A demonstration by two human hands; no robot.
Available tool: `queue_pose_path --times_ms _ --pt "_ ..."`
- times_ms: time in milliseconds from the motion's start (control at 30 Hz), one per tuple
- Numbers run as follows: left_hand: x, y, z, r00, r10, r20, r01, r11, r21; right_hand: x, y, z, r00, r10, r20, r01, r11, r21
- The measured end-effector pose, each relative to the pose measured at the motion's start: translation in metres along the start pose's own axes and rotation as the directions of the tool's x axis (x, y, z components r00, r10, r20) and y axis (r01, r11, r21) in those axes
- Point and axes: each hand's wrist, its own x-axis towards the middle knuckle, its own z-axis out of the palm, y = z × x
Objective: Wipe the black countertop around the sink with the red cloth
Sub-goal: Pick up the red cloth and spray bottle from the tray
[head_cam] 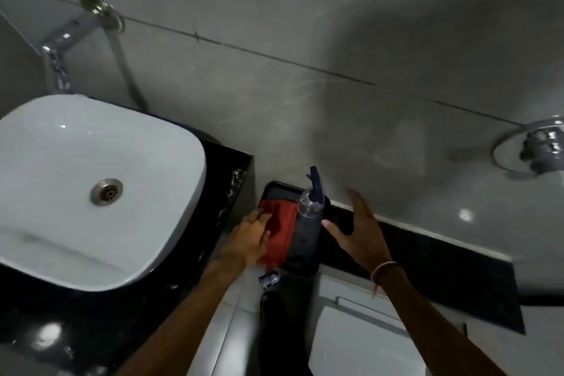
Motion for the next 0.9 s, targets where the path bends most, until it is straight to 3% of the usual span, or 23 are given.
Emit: queue_pose_path --times_ms 167,367,467,633,800,900 --pt "0.069 -0.024 0.012 0.993 -0.026 0.114 0.017 0.997 0.078 0.046 0.022 0.042 0.991 0.019 0.135 -0.038 0.989 0.141" --pt "0.144 -0.027 0.038 0.928 0.12 0.353 -0.219 0.942 0.255 0.088 0.041 0.079 0.984 -0.033 0.178 0.0 0.984 0.179" --pt "0.174 -0.029 0.045 0.891 0.092 0.444 -0.27 0.895 0.355 0.105 0.049 0.088 0.986 -0.032 0.163 0.012 0.993 0.119" --pt "0.191 -0.024 0.067 0.897 0.073 0.436 -0.254 0.892 0.374 0.115 0.06 0.1 0.985 -0.16 0.071 0.159 0.987 0.021" --pt "0.184 -0.036 0.057 0.934 0.098 0.344 -0.224 0.91 0.35 0.119 0.052 0.113 0.992 -0.11 0.06 0.103 0.989 0.107" --pt "0.169 -0.04 0.039 0.967 0.119 0.227 -0.141 0.986 0.087 0.112 0.05 0.109 0.993 -0.117 0.034 0.111 0.983 0.146"
